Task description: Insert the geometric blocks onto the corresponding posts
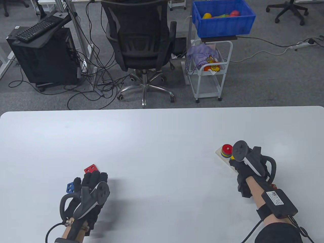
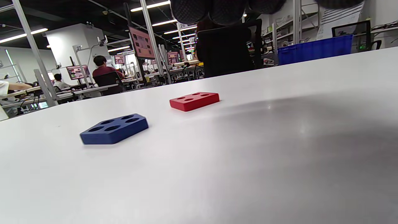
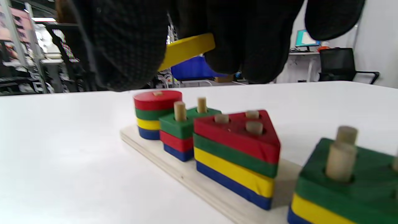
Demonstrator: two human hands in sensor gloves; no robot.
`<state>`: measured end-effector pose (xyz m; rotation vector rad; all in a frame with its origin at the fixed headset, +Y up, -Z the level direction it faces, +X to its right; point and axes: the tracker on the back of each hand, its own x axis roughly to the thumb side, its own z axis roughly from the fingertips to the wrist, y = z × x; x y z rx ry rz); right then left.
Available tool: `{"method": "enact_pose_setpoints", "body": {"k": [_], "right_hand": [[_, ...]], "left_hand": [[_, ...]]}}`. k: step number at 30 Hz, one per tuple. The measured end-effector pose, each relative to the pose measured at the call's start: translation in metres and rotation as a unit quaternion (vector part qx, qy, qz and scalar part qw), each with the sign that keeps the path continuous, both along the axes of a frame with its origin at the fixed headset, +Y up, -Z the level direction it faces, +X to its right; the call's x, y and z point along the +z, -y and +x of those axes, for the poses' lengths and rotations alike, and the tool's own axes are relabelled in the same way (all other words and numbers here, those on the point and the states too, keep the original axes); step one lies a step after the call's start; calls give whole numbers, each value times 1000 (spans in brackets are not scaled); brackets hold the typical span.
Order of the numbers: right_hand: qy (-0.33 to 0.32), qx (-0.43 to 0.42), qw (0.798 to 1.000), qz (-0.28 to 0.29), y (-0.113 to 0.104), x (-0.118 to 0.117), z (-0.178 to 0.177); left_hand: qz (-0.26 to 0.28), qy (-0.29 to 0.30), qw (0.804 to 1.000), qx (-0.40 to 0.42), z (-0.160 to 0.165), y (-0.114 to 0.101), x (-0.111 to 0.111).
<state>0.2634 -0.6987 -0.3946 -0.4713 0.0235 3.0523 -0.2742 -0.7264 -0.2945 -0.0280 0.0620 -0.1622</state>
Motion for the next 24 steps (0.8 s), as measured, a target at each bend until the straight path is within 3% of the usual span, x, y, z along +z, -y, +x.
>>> {"method": "enact_pose_setpoints", "body": {"k": [7, 14, 19, 24], "right_hand": [[34, 6, 999, -24, 18, -16, 5], [37, 13, 998, -39, 31, -17, 4], [5, 30, 1000, 8, 20, 8, -1], [-102, -23, 993, 56, 12, 48, -17]], "left_hand": [[-15, -19, 999, 23, -10, 2, 2], [-27, -23, 999, 40, -13, 2, 2], [-51, -33, 994, 88, -19, 3, -2], [-58, -69, 989, 118, -32, -1, -10]]}}
